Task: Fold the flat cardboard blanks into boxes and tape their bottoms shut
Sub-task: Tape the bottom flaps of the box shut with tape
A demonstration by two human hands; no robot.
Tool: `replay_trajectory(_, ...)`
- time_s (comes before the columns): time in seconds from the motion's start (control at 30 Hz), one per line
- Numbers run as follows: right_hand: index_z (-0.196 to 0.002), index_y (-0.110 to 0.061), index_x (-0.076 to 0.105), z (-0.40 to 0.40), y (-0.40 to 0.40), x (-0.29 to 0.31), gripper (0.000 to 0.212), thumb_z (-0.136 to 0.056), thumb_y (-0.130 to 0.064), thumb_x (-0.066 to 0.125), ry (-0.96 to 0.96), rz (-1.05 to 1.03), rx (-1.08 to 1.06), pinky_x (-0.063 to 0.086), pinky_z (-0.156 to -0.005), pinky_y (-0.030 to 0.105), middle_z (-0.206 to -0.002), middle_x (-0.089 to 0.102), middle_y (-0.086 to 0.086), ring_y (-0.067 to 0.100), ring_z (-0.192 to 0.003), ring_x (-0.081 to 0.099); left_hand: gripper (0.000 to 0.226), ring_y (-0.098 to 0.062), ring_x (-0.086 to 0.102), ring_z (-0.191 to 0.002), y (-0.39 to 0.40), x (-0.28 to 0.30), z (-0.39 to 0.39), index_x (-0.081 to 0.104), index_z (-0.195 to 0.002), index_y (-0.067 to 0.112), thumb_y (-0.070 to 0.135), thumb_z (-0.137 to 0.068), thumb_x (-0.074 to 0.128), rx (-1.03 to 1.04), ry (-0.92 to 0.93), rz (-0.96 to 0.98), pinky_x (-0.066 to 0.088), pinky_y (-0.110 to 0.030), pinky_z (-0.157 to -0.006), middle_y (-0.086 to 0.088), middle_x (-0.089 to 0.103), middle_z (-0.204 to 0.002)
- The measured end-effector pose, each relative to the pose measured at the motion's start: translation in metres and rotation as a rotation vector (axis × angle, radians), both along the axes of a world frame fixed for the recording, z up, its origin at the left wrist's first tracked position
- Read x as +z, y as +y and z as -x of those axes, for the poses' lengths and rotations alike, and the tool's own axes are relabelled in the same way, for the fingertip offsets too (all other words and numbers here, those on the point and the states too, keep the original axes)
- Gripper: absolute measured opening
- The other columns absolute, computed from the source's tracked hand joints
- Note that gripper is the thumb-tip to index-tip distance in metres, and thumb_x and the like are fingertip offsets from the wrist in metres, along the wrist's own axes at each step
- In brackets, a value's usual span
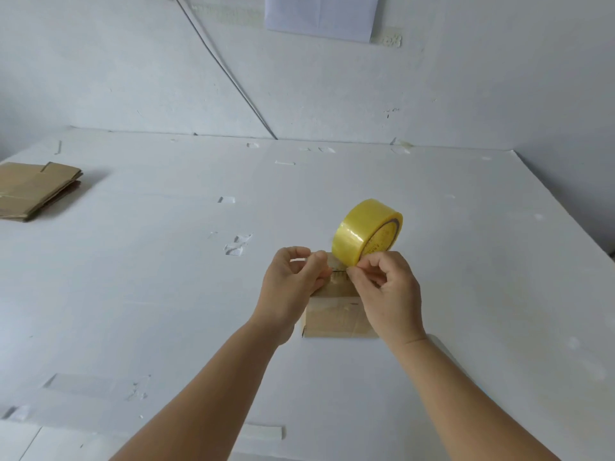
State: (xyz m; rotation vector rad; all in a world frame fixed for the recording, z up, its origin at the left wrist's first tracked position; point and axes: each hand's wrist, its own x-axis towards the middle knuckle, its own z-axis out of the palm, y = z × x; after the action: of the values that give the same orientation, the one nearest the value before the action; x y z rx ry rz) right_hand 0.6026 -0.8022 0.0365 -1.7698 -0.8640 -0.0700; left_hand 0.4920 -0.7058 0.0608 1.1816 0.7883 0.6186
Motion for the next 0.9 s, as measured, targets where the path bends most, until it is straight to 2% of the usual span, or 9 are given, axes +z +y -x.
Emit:
replay_trajectory(0.1, -0.081, -0.018, 0.059, 0.001, 0.003, -0.001, 0.018, -0.077, -0.008, 0.073, -0.018, 0.060, 0.012, 0.051, -0.068, 0.029, -0.085, 0.059, -0.006, 0.011, -0.074, 0.061, 0.043, -0.022, 0.069, -0.097, 0.003, 0.001, -0.001, 0.050, -0.122, 0.014, 0.026, -0.086, 0.069, -0.105, 0.103, -0.042, 0.054, -0.030, -0.089, -0.013, 0.072, -0.100)
replay_trajectory(0.27, -0.112, -0.020, 0.064, 0.000, 0.007, 0.001, 0.032, -0.081, -0.019, 0.072, -0.087, 0.213, 0.054, 0.044, -0.070, 0.023, -0.098, 0.059, -0.013, 0.012, -0.081, 0.060, 0.042, -0.018, 0.070, -0.081, 0.008, 0.009, -0.003, 0.058, -0.124, 0.021, 0.017, -0.084, 0.072, -0.158, 0.096, -0.113, 0.054, -0.019, -0.068, -0.002, 0.063, -0.094)
replay_trajectory(0.33, -0.108, -0.020, 0.068, 0.000, 0.007, 0.000, 0.026, -0.082, -0.017, 0.071, -0.123, 0.223, 0.069, 0.040, -0.072, 0.017, -0.096, 0.064, -0.013, 0.014, -0.085, 0.060, 0.046, -0.016, 0.069, -0.078, 0.009, 0.010, -0.002, 0.056, -0.127, 0.021, 0.015, -0.084, 0.072, -0.130, 0.086, -0.146, 0.054, -0.017, -0.066, 0.002, 0.062, -0.094)
replay_trajectory(0.47, -0.098, -0.020, 0.071, 0.000, 0.008, -0.005, 0.018, -0.081, -0.017, 0.068, -0.201, 0.183, 0.103, 0.033, -0.076, -0.001, -0.094, 0.068, -0.014, 0.013, -0.089, 0.059, 0.066, -0.007, 0.070, -0.075, 0.014, 0.010, -0.003, 0.040, -0.139, 0.030, 0.015, -0.083, 0.072, -0.107, 0.065, -0.152, 0.054, -0.016, -0.066, 0.005, 0.055, -0.120)
replay_trajectory(0.53, -0.097, -0.020, 0.071, 0.000, 0.008, -0.005, 0.017, -0.081, -0.018, 0.066, -0.202, 0.164, 0.105, 0.033, -0.076, -0.001, -0.093, 0.067, -0.015, 0.011, -0.088, 0.058, 0.053, -0.013, 0.070, -0.082, 0.017, 0.012, -0.005, 0.049, -0.131, 0.028, 0.013, -0.085, 0.071, -0.182, 0.060, -0.152, 0.053, -0.016, -0.066, 0.003, 0.060, -0.120)
replay_trajectory(0.63, -0.093, -0.019, 0.072, -0.001, 0.007, -0.003, 0.015, -0.080, -0.020, 0.064, -0.214, 0.133, 0.102, 0.034, -0.076, -0.001, -0.090, 0.064, -0.019, 0.007, -0.086, 0.054, 0.026, -0.017, 0.068, -0.084, 0.016, 0.013, -0.005, 0.065, -0.111, 0.020, 0.014, -0.086, 0.069, -0.226, 0.083, -0.210, 0.057, -0.023, -0.074, -0.009, 0.072, -0.099)
replay_trajectory(0.7, -0.092, -0.017, 0.070, 0.000, 0.006, -0.003, 0.012, -0.081, -0.018, 0.065, -0.221, 0.105, 0.106, 0.037, -0.076, 0.003, -0.092, 0.065, -0.015, 0.007, -0.087, 0.053, 0.017, -0.011, 0.069, -0.080, 0.015, 0.010, -0.005, 0.066, -0.103, 0.023, 0.017, -0.087, 0.067, -0.205, 0.108, -0.307, 0.057, -0.026, -0.078, -0.002, 0.074, -0.087)
replay_trajectory(0.83, -0.102, -0.008, 0.052, 0.004, 0.008, 0.002, 0.034, -0.075, -0.002, 0.073, 0.091, -0.094, -0.116, 0.044, -0.069, 0.007, -0.102, 0.042, -0.007, 0.003, -0.087, 0.052, 0.013, -0.012, 0.069, -0.085, 0.011, 0.007, -0.005, 0.066, -0.095, 0.028, 0.030, -0.082, 0.065, -0.148, 0.112, -0.415, 0.057, -0.041, -0.082, 0.009, 0.071, -0.091)
replay_trajectory(0.9, -0.120, -0.007, 0.044, 0.003, 0.011, 0.012, 0.051, -0.078, -0.010, 0.073, 0.305, -0.068, -0.185, 0.043, -0.072, 0.008, -0.113, 0.038, -0.002, 0.006, -0.093, 0.052, 0.022, -0.016, 0.069, -0.087, 0.010, 0.005, -0.003, 0.066, -0.098, 0.028, 0.034, -0.078, 0.062, -0.145, 0.093, -0.396, 0.057, -0.039, -0.083, 0.007, 0.070, -0.095)
